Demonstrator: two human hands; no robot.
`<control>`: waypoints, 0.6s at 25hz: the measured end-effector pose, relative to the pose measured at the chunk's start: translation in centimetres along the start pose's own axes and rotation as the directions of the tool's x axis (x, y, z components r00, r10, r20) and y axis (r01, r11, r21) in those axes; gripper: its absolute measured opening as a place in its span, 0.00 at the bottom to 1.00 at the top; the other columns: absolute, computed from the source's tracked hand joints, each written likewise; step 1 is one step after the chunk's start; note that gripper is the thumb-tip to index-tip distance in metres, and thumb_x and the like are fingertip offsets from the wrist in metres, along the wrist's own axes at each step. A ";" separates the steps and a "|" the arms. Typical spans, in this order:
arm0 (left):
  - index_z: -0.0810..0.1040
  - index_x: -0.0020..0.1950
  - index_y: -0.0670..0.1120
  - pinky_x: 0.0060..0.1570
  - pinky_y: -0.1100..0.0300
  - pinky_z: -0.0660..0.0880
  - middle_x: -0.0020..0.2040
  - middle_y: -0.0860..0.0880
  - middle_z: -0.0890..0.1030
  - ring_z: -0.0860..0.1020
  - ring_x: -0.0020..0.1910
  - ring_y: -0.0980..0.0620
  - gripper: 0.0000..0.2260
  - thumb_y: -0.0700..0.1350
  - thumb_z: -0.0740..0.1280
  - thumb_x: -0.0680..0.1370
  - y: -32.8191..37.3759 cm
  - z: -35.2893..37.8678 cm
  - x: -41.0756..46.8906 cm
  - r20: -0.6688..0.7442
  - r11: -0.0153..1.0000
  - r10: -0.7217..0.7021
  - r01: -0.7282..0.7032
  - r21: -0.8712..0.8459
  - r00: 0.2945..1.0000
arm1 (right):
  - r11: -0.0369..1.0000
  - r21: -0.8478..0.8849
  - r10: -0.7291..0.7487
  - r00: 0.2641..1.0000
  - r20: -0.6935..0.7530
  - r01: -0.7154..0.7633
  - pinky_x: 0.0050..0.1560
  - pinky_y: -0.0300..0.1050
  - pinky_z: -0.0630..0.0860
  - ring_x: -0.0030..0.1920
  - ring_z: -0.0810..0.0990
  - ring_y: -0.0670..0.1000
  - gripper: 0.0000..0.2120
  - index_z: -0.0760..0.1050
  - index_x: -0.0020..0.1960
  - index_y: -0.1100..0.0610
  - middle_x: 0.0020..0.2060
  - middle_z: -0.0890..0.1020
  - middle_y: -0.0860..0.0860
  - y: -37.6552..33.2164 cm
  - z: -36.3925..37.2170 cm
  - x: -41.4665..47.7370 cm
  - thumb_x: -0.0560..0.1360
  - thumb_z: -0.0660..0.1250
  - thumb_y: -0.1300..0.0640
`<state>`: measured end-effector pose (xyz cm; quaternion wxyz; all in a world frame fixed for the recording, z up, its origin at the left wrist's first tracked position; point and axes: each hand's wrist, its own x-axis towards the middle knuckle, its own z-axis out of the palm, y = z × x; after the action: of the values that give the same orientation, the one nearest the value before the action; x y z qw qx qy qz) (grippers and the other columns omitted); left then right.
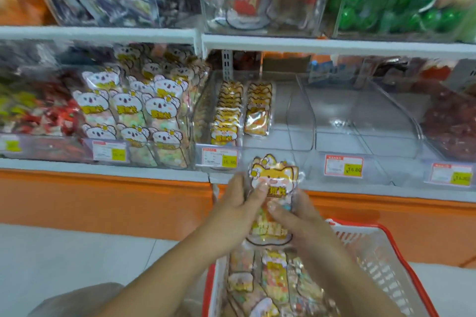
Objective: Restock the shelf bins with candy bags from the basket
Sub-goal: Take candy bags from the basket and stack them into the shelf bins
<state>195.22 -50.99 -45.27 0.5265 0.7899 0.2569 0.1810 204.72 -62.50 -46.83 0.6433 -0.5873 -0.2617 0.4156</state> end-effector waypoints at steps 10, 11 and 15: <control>0.65 0.75 0.49 0.76 0.46 0.47 0.80 0.47 0.54 0.46 0.79 0.48 0.27 0.59 0.52 0.79 -2.2 -8.6 8.8 -0.237 0.547 0.528 -0.114 0.829 0.816 | 0.982 -0.186 -0.046 0.943 -0.329 -0.017 0.59 0.62 0.77 0.53 0.83 0.60 0.33 0.69 0.66 0.60 0.56 0.82 0.59 -9.1 -1.8 20.0 0.64 0.76 0.61; 0.65 0.76 0.49 0.76 0.46 0.45 0.80 0.46 0.53 0.45 0.79 0.47 0.27 0.59 0.52 0.79 -2.8 -8.5 9.2 -0.229 0.527 0.534 -0.109 0.843 0.814 | 0.980 -0.194 -0.012 0.943 -0.332 -0.056 0.60 0.61 0.76 0.54 0.82 0.59 0.39 0.67 0.68 0.60 0.58 0.81 0.58 -7.9 -2.7 22.4 0.60 0.78 0.57; 0.63 0.77 0.49 0.76 0.45 0.42 0.80 0.45 0.51 0.44 0.79 0.47 0.28 0.58 0.54 0.79 -4.5 -8.3 9.9 -0.206 0.480 0.533 -0.093 0.872 0.821 | 0.942 -0.264 0.122 0.946 -0.302 -0.206 0.54 0.57 0.80 0.55 0.81 0.60 0.34 0.69 0.68 0.61 0.59 0.80 0.60 -5.3 -2.5 26.2 0.64 0.76 0.64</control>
<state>197.55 -37.50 -46.11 -0.0317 0.9101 0.2716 0.3114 221.53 -41.62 -46.06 0.5429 -0.7486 -0.1757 0.3376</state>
